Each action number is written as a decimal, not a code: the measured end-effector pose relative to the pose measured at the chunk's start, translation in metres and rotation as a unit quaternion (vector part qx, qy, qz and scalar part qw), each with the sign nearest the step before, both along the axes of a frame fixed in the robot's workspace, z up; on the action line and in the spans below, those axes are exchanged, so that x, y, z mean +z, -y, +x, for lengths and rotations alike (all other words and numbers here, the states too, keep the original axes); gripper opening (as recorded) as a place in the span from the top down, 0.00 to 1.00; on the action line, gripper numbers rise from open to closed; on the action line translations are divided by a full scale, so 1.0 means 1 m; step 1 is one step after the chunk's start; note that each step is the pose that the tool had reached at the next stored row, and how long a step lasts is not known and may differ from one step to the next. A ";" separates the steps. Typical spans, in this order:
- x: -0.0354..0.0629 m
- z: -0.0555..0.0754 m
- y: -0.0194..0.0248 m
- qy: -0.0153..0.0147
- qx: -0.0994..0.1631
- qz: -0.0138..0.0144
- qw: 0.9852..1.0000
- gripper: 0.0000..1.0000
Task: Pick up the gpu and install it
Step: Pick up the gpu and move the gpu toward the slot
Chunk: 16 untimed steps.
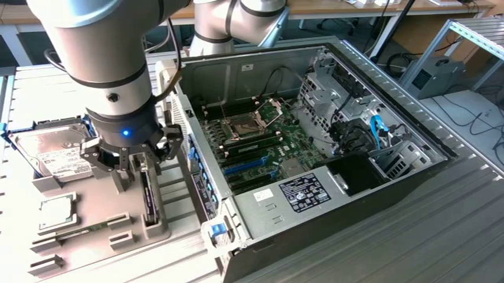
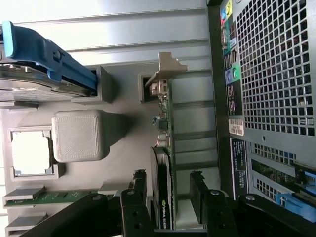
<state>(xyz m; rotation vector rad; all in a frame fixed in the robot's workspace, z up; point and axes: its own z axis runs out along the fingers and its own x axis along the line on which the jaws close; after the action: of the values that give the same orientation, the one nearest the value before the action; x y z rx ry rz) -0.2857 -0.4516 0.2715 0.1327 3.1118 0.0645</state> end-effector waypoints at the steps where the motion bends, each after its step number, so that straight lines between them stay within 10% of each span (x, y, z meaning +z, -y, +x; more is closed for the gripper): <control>1: -0.0013 0.000 -0.0011 0.000 0.000 0.000 1.000 0.52; 16: -0.0208 -0.005 -0.0073 0.000 0.000 -0.001 1.000 0.52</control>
<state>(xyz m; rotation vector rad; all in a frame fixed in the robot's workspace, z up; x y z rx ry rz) -0.2903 -0.4443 0.2507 0.1326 3.1119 0.0623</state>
